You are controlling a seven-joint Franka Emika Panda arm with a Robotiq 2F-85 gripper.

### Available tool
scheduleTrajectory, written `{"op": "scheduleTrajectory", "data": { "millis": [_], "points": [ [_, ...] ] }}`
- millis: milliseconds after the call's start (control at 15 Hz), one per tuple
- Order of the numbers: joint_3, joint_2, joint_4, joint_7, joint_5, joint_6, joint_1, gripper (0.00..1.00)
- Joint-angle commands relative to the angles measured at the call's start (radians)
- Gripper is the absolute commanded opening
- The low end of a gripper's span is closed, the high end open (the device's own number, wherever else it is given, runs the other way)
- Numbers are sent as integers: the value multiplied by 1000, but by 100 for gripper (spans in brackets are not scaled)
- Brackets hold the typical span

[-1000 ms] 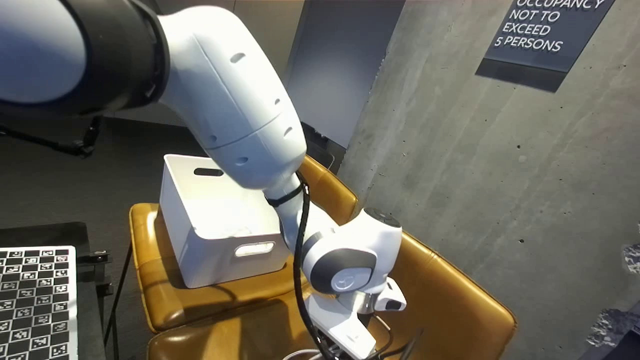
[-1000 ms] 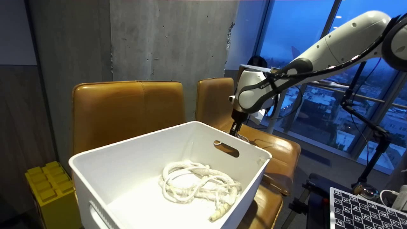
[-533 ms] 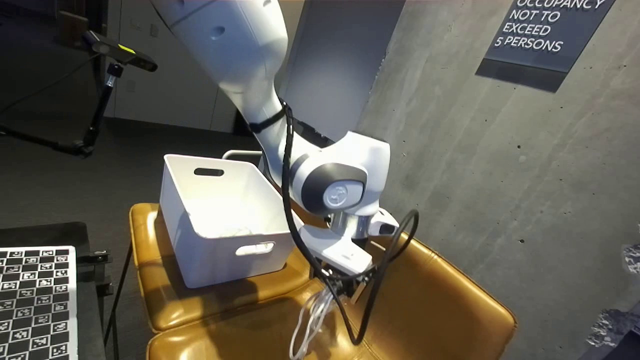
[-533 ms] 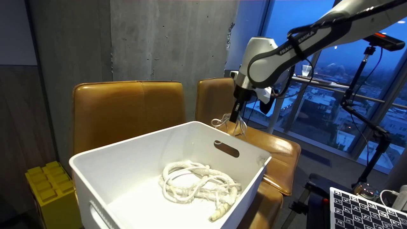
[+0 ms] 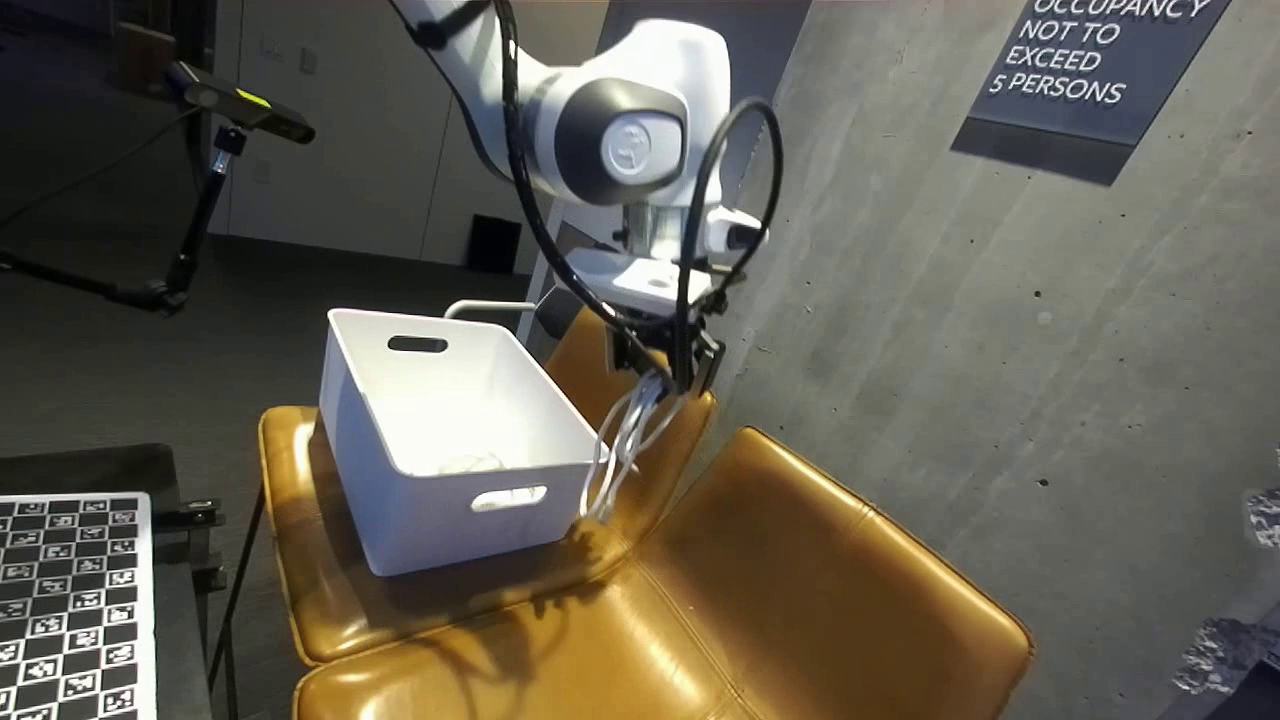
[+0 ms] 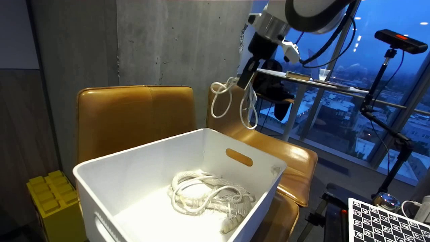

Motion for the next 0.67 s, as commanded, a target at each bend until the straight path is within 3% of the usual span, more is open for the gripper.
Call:
{"op": "scheduleTrajectory", "data": {
  "millis": [0,400,600],
  "points": [
    [32,-169,-90,79,-19,-39,69,0],
    [140,-382,-203,269,7,-223,203,0],
    [182,-440,-259,281,90,-254,250,0]
  ]
}}
